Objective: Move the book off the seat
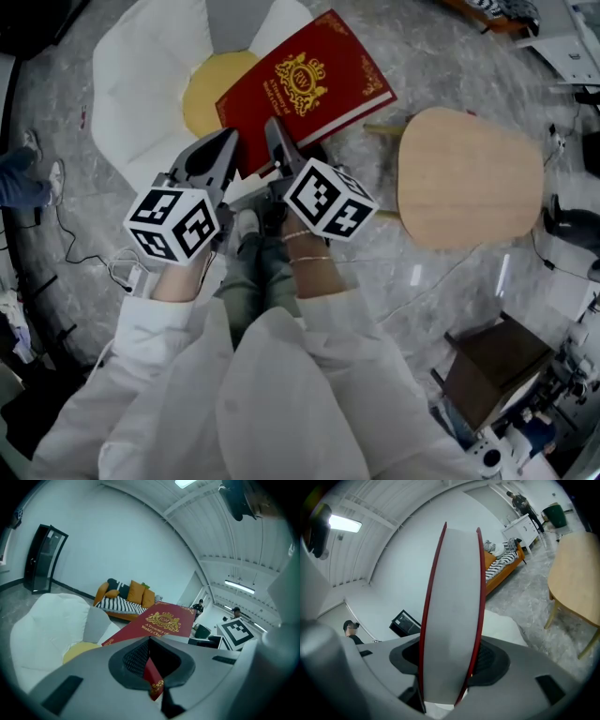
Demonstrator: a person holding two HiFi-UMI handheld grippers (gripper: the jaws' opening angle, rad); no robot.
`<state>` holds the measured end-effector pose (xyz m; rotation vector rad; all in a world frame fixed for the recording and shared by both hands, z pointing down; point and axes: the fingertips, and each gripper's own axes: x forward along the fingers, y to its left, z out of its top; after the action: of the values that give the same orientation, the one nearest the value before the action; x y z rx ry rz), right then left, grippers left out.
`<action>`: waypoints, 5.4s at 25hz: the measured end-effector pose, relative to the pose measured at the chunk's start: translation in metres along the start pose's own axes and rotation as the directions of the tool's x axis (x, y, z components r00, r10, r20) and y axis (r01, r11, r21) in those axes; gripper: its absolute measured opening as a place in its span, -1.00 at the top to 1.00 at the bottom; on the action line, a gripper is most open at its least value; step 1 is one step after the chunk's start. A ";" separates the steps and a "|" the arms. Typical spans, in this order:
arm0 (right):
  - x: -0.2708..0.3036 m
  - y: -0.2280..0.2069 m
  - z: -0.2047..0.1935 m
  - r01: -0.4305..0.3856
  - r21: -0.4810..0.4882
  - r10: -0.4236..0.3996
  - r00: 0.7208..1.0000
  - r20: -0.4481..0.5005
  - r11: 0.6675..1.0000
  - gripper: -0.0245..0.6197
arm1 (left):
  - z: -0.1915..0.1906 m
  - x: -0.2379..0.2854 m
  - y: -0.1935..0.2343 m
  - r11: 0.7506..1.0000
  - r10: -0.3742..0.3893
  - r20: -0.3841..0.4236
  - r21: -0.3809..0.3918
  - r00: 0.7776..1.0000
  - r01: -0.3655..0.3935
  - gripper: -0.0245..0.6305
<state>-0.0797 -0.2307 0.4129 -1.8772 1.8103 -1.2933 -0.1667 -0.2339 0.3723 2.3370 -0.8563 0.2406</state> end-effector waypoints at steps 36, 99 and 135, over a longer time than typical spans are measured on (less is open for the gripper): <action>-0.211 0.003 0.119 0.107 0.010 -0.104 0.931 0.350 0.994 0.13 | 0.049 -0.015 -0.244 0.858 -0.386 -0.104 0.324 0.916 0.398 0.91; -0.474 -0.307 0.302 0.324 0.268 -0.421 0.702 0.575 0.907 0.15 | -0.086 0.198 -0.606 0.596 -0.623 -0.406 0.307 0.669 0.742 0.91; -0.377 -0.475 0.195 0.285 0.499 -0.532 0.705 0.470 0.819 0.15 | -0.243 0.342 -0.471 0.758 -0.470 -0.552 0.146 0.688 0.635 0.91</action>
<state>0.4440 0.1281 0.4687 -2.1826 0.7573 -0.9126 0.4068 0.0171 0.4532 2.5366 0.1942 0.7128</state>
